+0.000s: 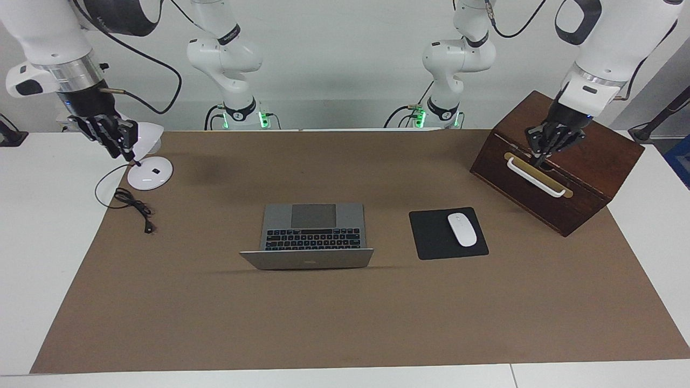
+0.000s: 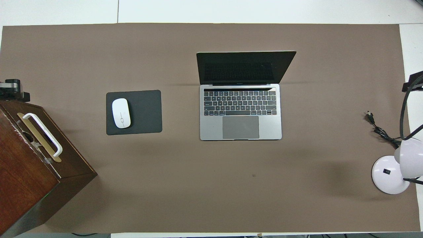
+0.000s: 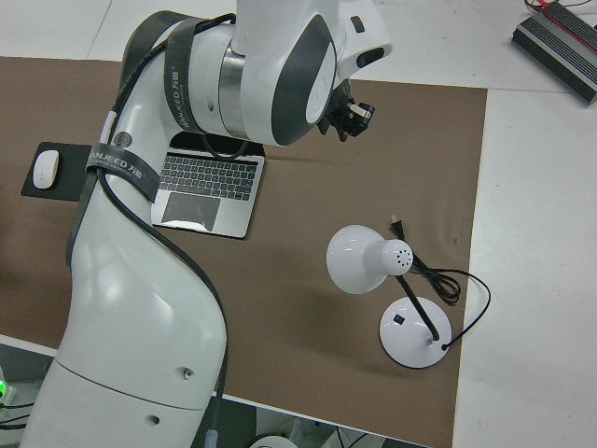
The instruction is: Close laptop with both arms
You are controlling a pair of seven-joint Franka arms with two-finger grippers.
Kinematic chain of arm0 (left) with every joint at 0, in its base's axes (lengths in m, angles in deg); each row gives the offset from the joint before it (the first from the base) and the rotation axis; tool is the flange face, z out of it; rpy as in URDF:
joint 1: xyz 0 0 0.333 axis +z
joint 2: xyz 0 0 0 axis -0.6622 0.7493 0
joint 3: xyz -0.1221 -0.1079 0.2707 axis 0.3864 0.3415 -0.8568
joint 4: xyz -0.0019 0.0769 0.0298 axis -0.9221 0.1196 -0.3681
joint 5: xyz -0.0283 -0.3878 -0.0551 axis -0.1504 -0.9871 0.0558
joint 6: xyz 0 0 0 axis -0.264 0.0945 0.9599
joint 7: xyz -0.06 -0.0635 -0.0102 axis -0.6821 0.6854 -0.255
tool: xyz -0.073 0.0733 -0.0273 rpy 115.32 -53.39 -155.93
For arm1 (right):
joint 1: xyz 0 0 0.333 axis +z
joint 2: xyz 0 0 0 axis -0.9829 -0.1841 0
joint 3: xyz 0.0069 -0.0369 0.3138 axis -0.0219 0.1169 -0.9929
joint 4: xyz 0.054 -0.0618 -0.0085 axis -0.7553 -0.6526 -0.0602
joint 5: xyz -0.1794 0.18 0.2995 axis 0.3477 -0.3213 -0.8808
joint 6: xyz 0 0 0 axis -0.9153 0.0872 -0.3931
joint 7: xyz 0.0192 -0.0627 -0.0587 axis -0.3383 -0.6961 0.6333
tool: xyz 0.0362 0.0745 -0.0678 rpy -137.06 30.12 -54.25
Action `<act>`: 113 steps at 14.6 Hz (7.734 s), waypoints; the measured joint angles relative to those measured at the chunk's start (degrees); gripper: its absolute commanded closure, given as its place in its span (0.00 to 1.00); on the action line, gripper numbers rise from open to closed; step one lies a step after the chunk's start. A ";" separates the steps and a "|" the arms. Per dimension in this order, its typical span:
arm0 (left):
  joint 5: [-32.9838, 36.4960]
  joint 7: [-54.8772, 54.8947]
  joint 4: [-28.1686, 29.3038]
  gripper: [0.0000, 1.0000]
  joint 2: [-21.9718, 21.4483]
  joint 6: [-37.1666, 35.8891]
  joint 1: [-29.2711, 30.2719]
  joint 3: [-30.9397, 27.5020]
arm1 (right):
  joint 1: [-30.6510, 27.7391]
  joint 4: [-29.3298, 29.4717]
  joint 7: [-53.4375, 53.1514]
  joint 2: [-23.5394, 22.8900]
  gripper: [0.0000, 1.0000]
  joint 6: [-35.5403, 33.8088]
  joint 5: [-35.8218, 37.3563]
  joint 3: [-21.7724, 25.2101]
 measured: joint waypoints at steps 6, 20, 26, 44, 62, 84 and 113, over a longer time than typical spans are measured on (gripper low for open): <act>-2.04 -5.57 8.48 1.00 -0.96 16.84 -6.32 0.27 | -0.88 6.61 1.07 -8.21 1.00 4.43 0.05 0.02; -3.37 -11.42 53.76 1.00 -10.99 75.19 -27.30 0.43 | -1.52 21.85 2.01 -28.08 1.00 17.72 0.05 -0.32; -3.39 -12.35 54.87 1.00 0.48 92.51 -33.78 0.39 | 1.17 29.53 0.20 -33.85 1.00 17.98 0.05 -0.70; -3.35 -8.33 49.26 1.00 14.07 99.86 -37.97 -0.27 | 22.20 34.91 -37.08 -40.03 1.00 18.67 9.55 -0.70; -3.25 0.77 47.80 1.00 17.65 100.01 -37.91 -0.53 | 26.50 25.41 -18.25 -35.85 1.00 16.61 11.91 -1.02; -3.21 6.55 48.19 1.00 17.79 100.96 -37.86 -0.48 | 21.32 10.49 -22.88 -30.61 1.00 6.32 -10.94 -1.20; -3.21 7.33 48.25 1.00 17.90 101.30 -37.86 -0.46 | 22.78 1.47 -24.56 -31.18 1.00 17.90 -11.04 -1.55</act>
